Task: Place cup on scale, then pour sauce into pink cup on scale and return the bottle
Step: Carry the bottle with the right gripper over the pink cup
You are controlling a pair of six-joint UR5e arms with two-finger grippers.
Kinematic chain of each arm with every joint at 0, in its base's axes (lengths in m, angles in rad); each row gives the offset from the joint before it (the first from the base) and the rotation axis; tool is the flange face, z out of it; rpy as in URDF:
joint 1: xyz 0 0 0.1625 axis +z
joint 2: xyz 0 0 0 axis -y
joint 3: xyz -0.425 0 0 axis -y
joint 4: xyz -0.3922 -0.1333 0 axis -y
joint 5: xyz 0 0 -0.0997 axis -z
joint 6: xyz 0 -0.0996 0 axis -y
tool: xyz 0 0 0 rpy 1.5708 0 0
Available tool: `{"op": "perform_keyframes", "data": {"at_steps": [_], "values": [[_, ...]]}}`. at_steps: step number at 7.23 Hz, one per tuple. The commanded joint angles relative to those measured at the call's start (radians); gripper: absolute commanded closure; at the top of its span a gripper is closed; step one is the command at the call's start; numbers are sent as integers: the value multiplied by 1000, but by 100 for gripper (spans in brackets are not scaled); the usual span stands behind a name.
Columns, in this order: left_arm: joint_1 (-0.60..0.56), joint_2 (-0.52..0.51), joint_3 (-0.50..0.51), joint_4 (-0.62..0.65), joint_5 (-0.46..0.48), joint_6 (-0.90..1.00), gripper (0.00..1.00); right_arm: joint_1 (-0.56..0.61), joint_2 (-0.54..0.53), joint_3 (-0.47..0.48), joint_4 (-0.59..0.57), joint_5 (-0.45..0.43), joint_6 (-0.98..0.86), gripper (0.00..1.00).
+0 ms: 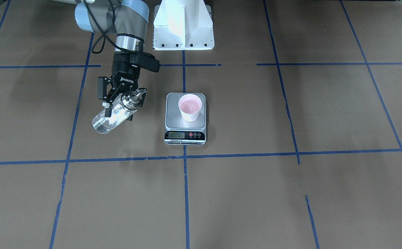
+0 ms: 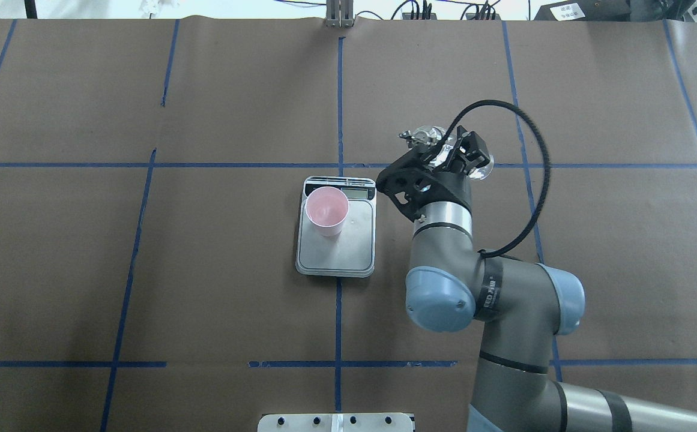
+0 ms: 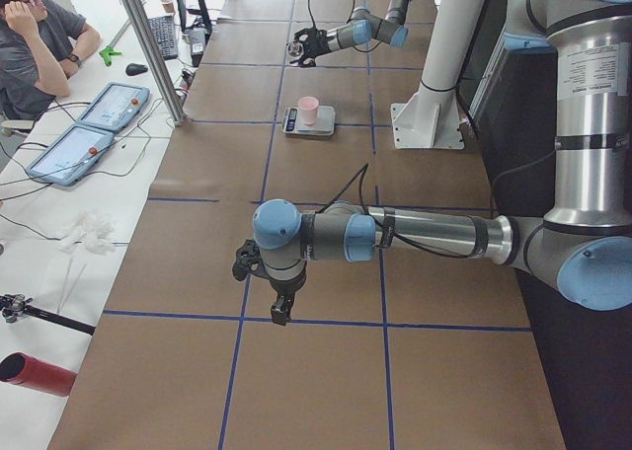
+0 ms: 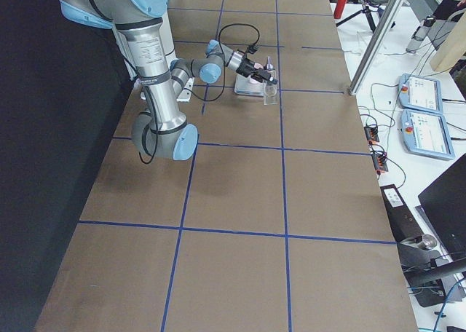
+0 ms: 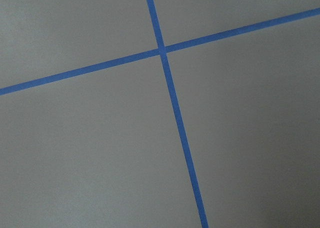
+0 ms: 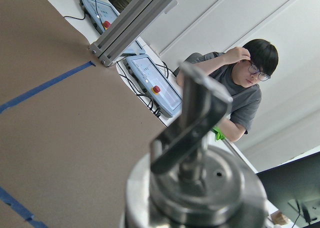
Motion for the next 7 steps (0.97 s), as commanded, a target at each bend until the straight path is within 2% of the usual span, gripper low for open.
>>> {"op": "perform_keyframes", "data": {"at_steps": [1,2,3,5,7], "values": [[1,0,0,-1,-1,1,0,-39,67,-81,-76,-109,-97,100],[1,0,0,-1,-1,1,0,-44,146,-202,-78,-156,-137,100],[1,-1,0,-1,-1,1,0,-48,180,-273,-76,-196,-195,100],[1,-1,0,0,-1,1,0,-71,170,-290,-78,-288,-335,100],[3,-3,0,0,-2,1,0,-82,161,-292,-78,-344,-399,100]]}}
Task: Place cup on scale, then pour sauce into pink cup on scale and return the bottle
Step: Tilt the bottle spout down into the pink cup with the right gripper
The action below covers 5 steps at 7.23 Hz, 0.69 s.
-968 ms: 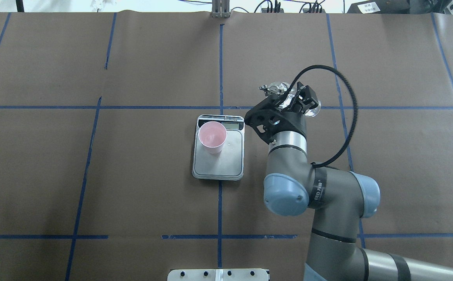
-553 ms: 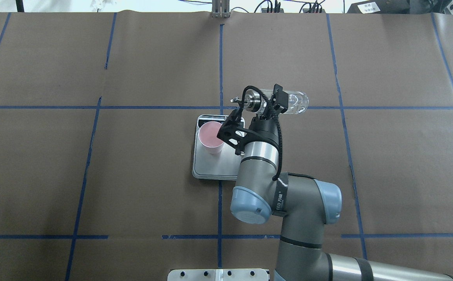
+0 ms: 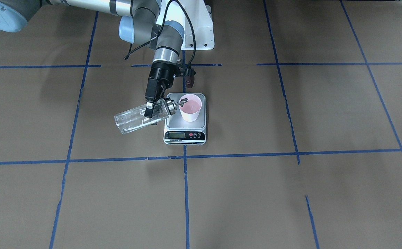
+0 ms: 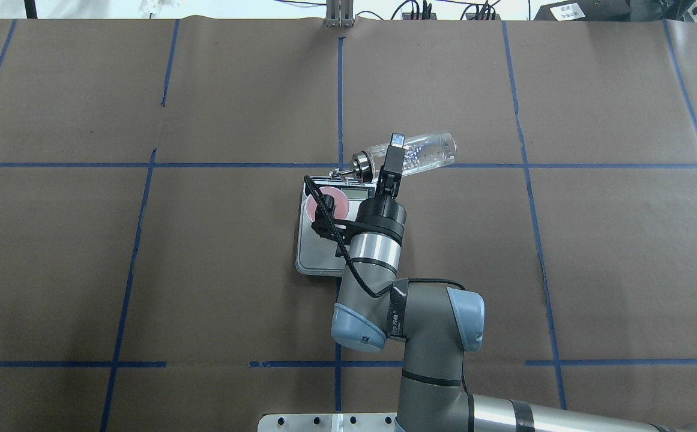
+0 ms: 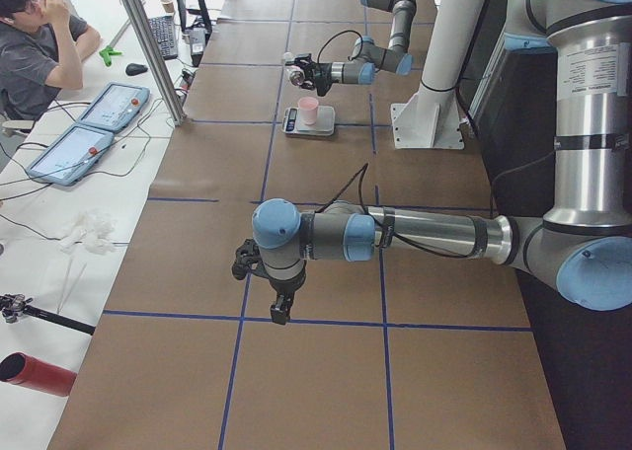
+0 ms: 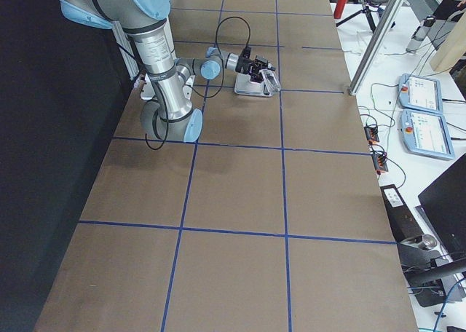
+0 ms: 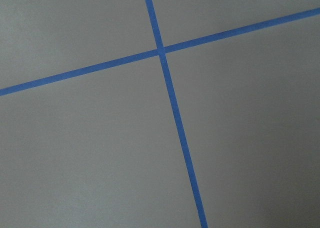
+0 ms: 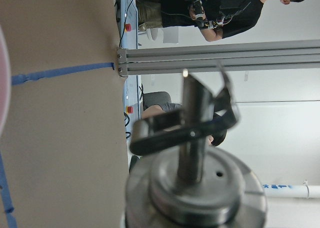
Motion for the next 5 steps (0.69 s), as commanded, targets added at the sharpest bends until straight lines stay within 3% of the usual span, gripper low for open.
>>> {"op": "perform_keyframes", "data": {"at_steps": [1,5], "values": [[1,-1,0,0,-1,0,0,-11,-14,-3,0,-65,-70,100],[1,-1,0,-1,-1,0,0,-19,-49,-3,1,-133,-154,100]]}}
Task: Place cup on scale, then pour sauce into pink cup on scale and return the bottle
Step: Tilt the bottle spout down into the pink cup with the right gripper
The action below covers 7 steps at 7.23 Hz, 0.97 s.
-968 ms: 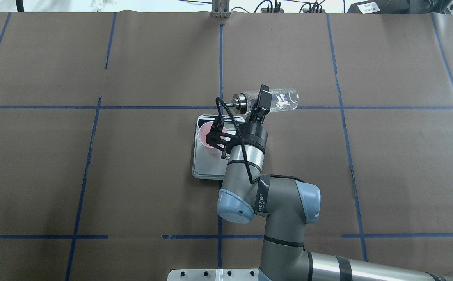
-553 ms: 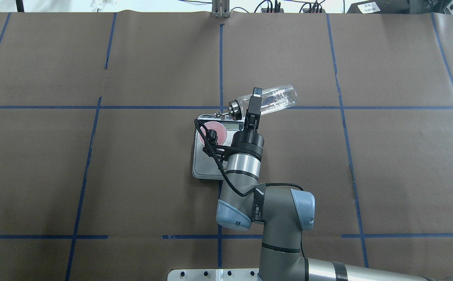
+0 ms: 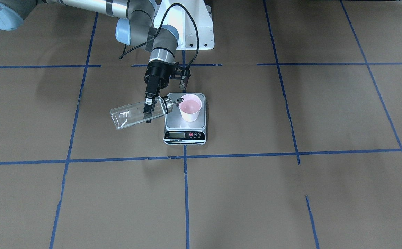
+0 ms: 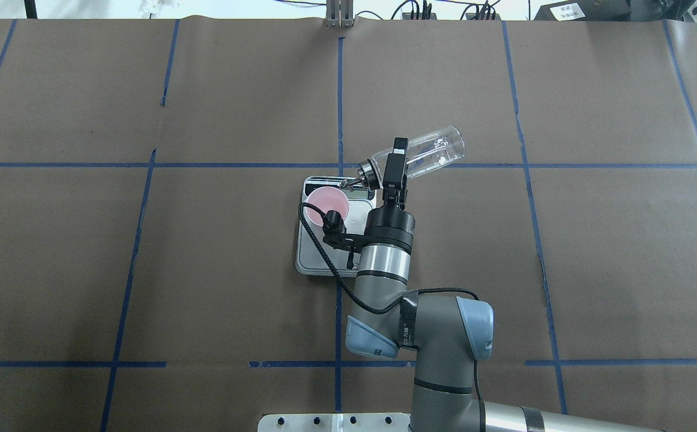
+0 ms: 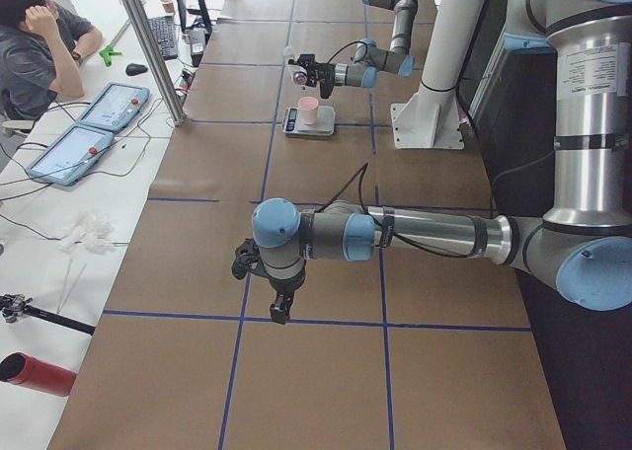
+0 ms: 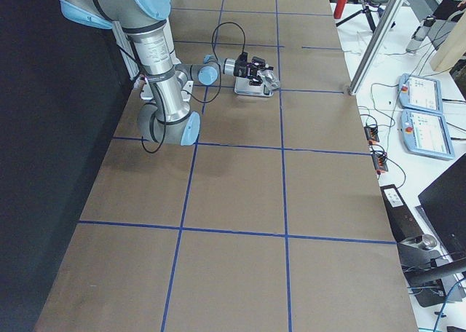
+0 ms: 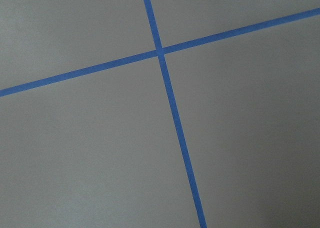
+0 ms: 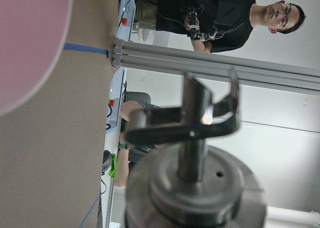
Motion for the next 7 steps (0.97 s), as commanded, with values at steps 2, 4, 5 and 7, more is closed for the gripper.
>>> {"op": "perform_keyframes", "data": {"at_steps": [2,4,5,7], "values": [[0,0,-1,0,0,-2,0,-5,-12,0,0,-23,-33,100],[0,0,-1,-2,0,0,0,-8,-18,0,0,-32,-35,100],[0,0,-1,-2,0,0,0,-8,-18,0,0,-40,-46,100],[0,0,-1,0,0,0,0,-9,-17,0,0,-41,-56,100]]}}
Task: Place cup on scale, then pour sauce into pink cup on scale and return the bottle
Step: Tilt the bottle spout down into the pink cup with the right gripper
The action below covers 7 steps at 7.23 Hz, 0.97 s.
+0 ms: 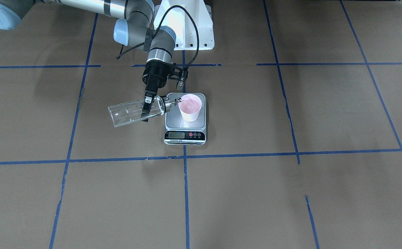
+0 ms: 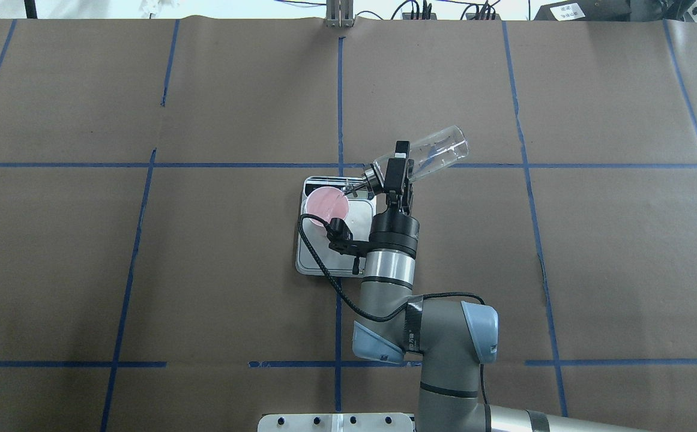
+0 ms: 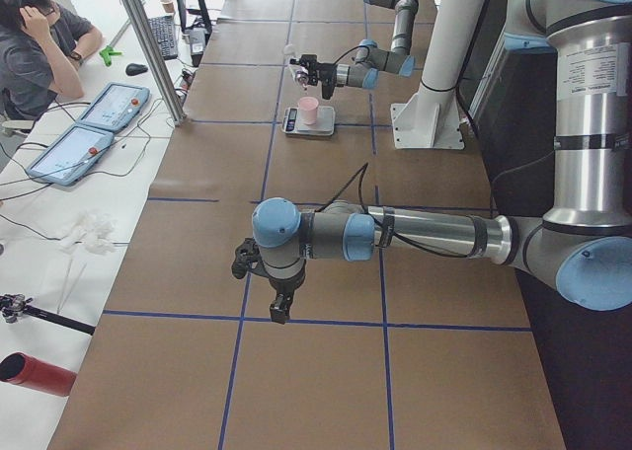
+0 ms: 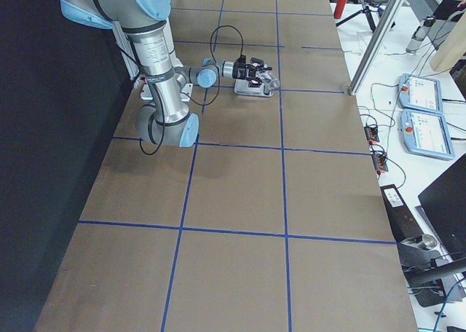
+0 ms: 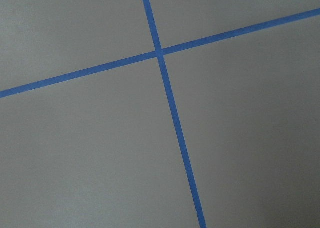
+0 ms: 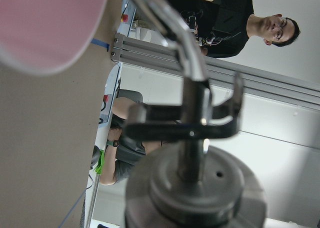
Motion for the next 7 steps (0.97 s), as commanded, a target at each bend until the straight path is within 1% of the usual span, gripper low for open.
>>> {"op": "perform_keyframes", "data": {"at_steps": [1,7], "values": [[0,0,2,0,0,0,0,-1,-1,0,0,-2,-5,100],[0,0,0,0,-2,-2,0,-3,1,-2,0,-13,-5,100]]}}
